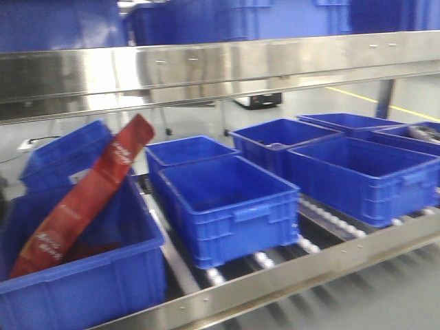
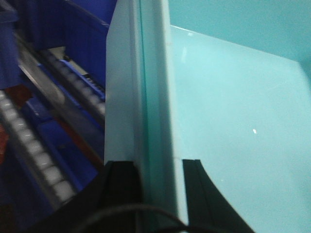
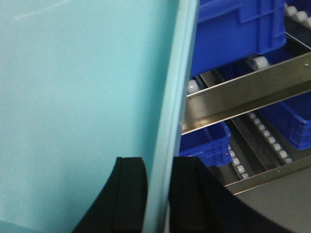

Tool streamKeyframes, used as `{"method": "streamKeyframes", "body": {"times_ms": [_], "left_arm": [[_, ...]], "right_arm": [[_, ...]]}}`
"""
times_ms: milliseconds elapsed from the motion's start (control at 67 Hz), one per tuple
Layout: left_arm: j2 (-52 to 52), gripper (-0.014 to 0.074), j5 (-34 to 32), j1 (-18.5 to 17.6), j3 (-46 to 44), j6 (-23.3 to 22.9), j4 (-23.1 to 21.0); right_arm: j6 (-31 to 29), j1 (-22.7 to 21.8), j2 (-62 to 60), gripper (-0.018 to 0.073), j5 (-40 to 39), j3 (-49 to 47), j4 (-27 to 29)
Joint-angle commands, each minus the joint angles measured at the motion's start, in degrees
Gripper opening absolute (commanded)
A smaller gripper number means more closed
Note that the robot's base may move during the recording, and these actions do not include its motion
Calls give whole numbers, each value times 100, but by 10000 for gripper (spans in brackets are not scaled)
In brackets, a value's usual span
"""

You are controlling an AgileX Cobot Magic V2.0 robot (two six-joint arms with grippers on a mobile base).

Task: Move two blue bins to right shelf middle
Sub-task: 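Hold the bin and drive up to the shelf with the red-bag bin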

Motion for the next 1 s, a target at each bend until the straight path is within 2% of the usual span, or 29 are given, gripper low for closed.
{"method": "streamKeyframes", "body": {"times_ms": [0, 985], "left_arm": [[-127, -111, -578, -132, -105, -40, -985], [-127, -111, -578, -132, -105, -40, -985]], "right_arm": [[-105, 115, -114, -162, -521, -111, 628], [-105, 115, -114, -162, -521, -111, 628]]}}
